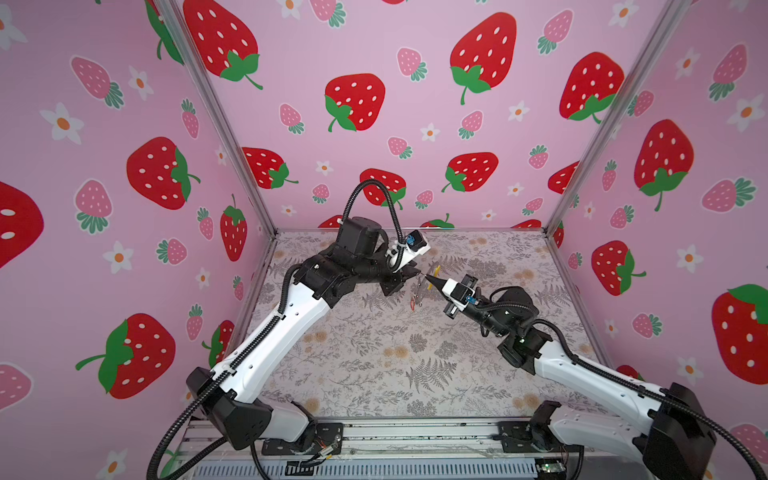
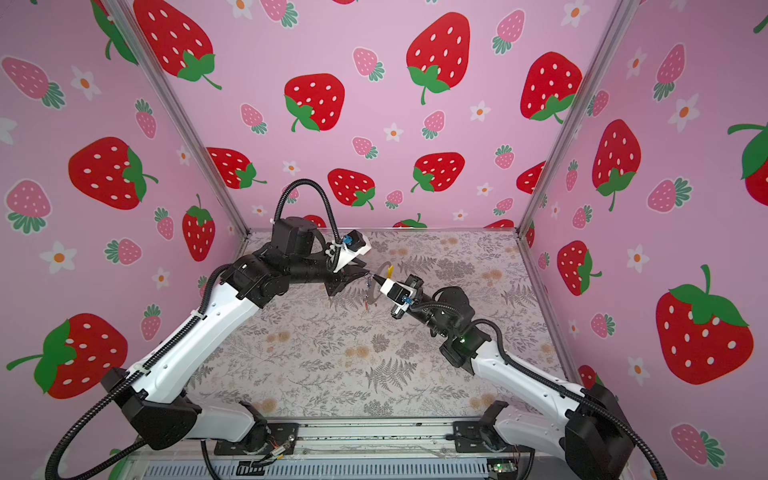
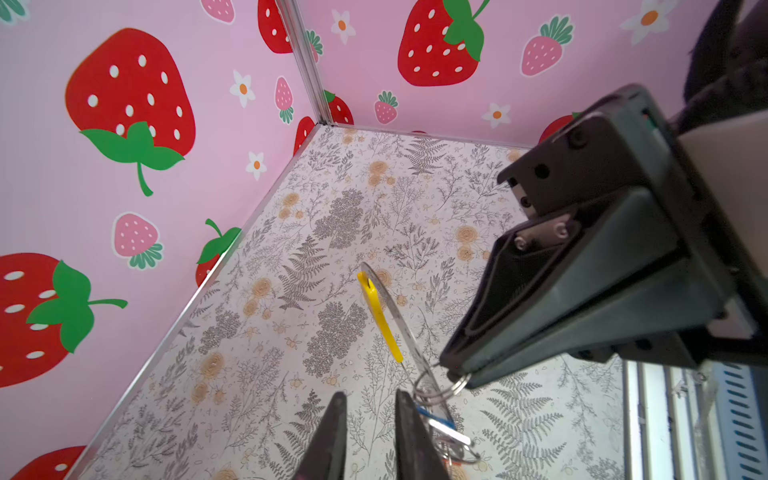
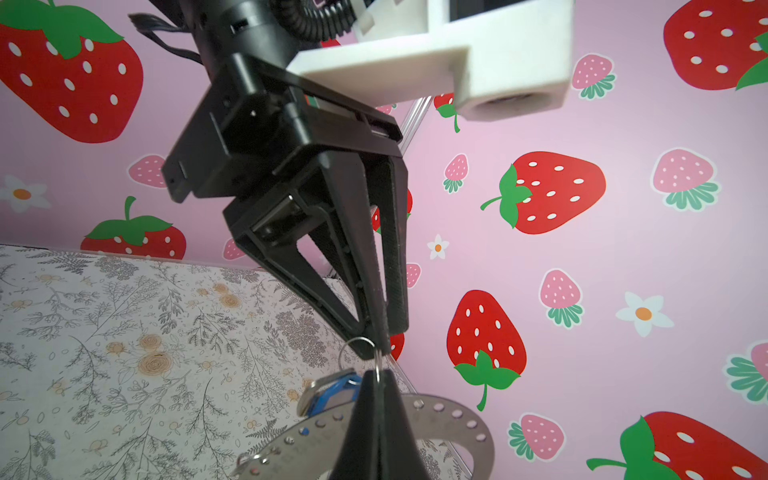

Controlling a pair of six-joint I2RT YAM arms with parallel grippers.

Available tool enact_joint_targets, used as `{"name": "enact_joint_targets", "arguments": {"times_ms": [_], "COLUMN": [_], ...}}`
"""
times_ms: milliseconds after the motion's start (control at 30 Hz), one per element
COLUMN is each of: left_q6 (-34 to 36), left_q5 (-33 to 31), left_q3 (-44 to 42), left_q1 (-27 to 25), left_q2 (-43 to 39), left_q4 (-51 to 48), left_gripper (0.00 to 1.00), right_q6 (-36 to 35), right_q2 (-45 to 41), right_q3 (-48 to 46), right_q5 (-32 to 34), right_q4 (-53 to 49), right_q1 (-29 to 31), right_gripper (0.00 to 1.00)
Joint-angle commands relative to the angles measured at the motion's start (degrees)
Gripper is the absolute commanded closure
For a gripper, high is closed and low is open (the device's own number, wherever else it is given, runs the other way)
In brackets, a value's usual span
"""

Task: Put the keys on the keyring

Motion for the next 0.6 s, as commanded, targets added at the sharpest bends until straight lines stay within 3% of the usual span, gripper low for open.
{"name": "enact_joint_targets", "arguments": {"times_ms": [0, 567], "left_q6": [-0.32, -2.93], "left_q5": [-1.64, 4.53], "left_q3": [-1.06, -1.13], "left_q1": [0.60, 0.63], "left_q2": [-3.21, -0.96], "left_q4": [2.04, 0.94], "left_gripper": [0.67, 0.67], "right_q6": [0.05, 0.38], "right_q2": [-0.41, -0.16], "right_q3": [1.28, 1.89], "right_q5": [0.91, -0.31], "right_q4": [2.20, 2.55], "right_q1": [0.19, 0.07], "right_gripper": [1.00, 1.00]}}
